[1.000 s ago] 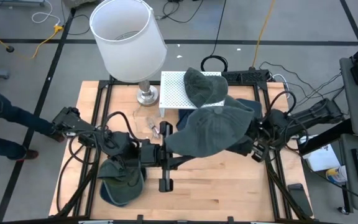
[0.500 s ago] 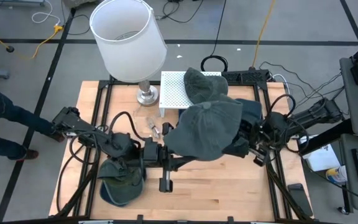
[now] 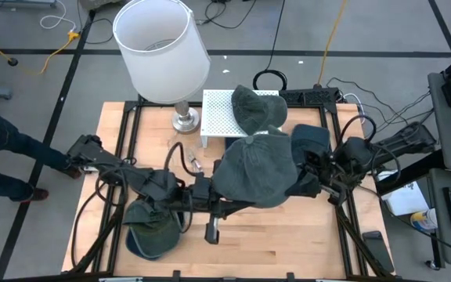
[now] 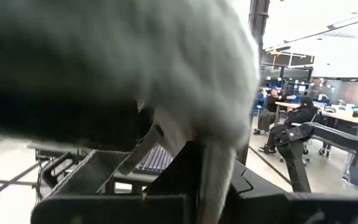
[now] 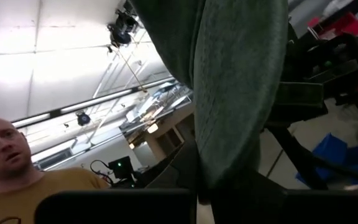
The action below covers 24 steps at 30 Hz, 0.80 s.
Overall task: Pick & Place hat
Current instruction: Stack the top gray cap on the gray cap on the shelf
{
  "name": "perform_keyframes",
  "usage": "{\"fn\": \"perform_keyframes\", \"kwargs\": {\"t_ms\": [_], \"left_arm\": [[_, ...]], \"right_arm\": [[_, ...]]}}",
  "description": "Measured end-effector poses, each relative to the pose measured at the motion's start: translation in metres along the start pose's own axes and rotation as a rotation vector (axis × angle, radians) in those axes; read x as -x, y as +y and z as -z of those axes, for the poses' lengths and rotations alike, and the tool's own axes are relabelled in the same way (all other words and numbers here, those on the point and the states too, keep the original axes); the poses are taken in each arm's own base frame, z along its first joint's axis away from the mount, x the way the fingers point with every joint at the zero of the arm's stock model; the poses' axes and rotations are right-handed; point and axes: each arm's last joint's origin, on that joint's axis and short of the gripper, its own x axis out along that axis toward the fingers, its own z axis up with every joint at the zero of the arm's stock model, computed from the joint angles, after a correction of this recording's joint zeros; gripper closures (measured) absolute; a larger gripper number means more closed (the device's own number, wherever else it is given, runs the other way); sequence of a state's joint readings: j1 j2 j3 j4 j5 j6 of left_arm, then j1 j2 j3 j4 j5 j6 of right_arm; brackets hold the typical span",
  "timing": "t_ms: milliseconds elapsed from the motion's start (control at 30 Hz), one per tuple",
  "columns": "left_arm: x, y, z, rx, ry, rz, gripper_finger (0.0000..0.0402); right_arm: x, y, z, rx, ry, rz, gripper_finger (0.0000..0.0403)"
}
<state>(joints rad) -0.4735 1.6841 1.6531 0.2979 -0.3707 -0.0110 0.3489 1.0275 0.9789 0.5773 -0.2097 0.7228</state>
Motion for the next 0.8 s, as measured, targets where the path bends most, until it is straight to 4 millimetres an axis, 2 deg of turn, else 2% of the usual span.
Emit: {"fn": "perform_keyframes", "kwargs": {"t_ms": [200,433,567,700,800], "left_arm": [[-0.001,0.000,0.002,-0.049,0.007,-0.003,0.0386],[0.002,-0.002,-0.008,-0.025,-0.038,0.073,0.0394],[0.006,-0.003,-0.011,-0.024,-0.019,0.111,0.0394],[0.020,-0.002,-0.017,0.027,0.091,0.136,0.0394],[0.029,-0.001,-0.015,0.067,0.221,0.132,0.0394]], "right_arm": [[0.006,0.003,-0.002,-0.003,0.024,0.028,0.0385],[0.009,0.005,-0.001,0.014,0.076,0.010,0.0297],[0.016,0.005,-0.002,0.013,0.152,0.005,0.0265],[0.028,0.007,-0.007,0.074,0.178,0.054,0.0253],[0.038,0.007,-0.013,0.114,0.184,0.097,0.0252]]}}
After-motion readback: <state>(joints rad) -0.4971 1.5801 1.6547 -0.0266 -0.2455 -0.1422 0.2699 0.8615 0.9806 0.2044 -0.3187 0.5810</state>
